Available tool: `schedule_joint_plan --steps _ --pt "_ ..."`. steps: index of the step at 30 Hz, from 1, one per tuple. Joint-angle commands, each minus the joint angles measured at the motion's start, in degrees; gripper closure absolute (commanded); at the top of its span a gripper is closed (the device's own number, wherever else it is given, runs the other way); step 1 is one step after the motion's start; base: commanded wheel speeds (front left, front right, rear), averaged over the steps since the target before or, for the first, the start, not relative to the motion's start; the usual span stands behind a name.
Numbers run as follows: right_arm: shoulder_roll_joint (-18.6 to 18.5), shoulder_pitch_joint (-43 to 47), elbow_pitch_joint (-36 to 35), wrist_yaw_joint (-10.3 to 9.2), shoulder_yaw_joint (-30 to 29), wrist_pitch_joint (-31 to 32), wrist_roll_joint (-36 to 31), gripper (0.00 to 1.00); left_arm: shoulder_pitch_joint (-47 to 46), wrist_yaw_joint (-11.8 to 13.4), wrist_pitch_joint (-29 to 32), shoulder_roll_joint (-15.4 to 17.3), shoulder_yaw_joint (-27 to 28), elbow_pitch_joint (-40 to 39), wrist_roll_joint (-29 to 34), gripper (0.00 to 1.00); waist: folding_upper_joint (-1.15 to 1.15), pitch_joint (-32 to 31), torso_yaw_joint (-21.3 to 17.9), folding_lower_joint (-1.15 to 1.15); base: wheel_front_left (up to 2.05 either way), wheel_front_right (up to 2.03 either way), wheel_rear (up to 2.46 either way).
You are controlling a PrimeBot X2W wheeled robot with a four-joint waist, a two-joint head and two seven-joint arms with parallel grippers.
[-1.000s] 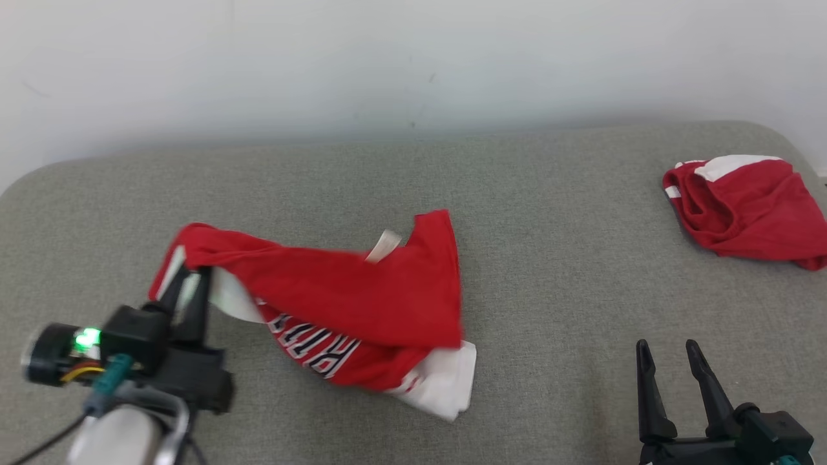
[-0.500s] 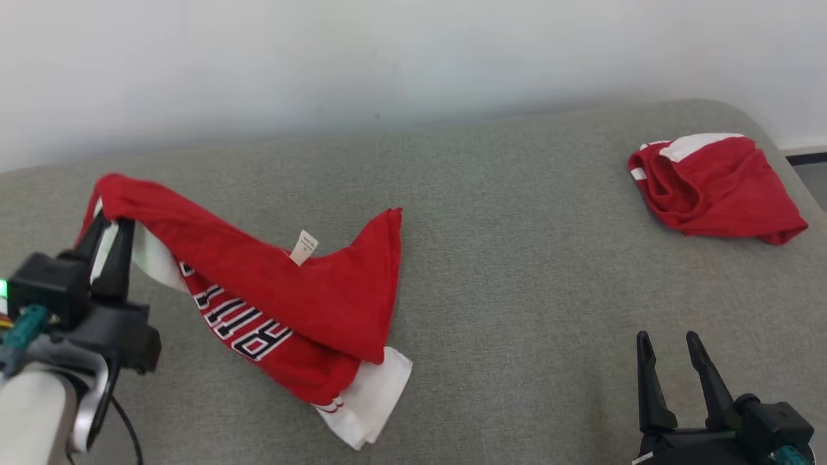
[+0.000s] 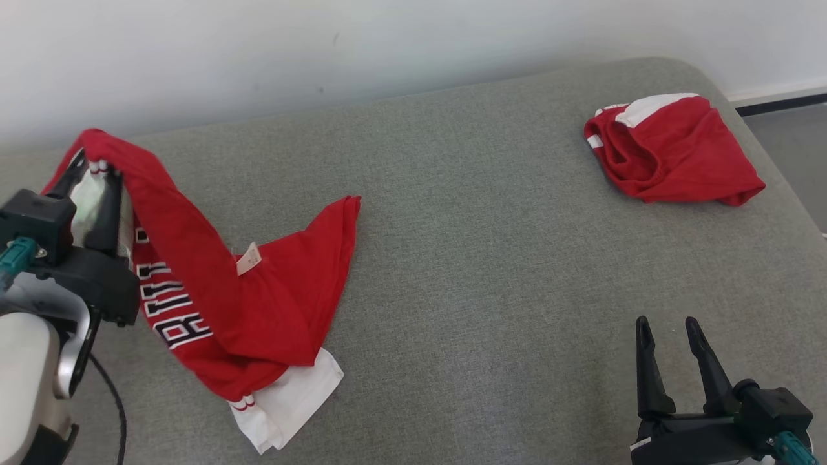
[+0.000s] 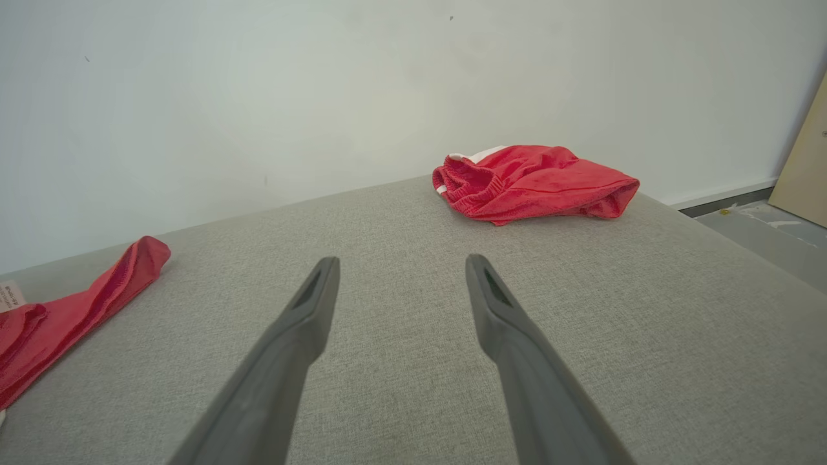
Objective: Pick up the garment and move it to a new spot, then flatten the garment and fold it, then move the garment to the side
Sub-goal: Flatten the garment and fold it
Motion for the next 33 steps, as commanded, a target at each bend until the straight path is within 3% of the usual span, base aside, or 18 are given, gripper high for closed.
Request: schedule_joint_plan --steps 1,8,15,25,33 --pt "0.15 -0.26 0.05 -0.13 -0.17 -0.22 -0.02 0.00 -0.11 0.04 -0.64 -0.55 -0.16 2.20 0.02 0.00 0.00 0.59 -0.76 0.00 0.00 0.00 0.00" --pt "0.23 0.91 0.24 -0.13 -1.27 -0.14 -0.65 0.00 2.63 0.40 -2.81 -1.40 -0.34 6.67 -1.22 0.00 0.00 -1.21 1.25 0.00 0.00 0.00 0.00" --pt "0.24 1.78 0.31 -0.13 -0.95 -0.14 -0.70 0.00 6.80 1.79 -6.39 -2.96 0.95 5.09 -3.62 0.00 0.00 -3.50 3.95 0.00 0.00 0.00 0.00" --pt "0.07 3.67 -0.23 -0.14 -1.32 -0.14 -0.80 0.00 19.47 9.25 -11.22 -7.58 4.99 -7.89 -5.00 0.00 0.00 -6.02 7.99 0.00 0.00 0.00 0.00" --pt "-0.06 4.47 -0.53 -0.14 -1.55 -0.14 -0.72 0.00 28.96 12.42 -11.69 -12.06 4.36 -14.04 -4.36 0.00 0.00 -6.51 9.83 0.00 0.00 0.00 0.00"
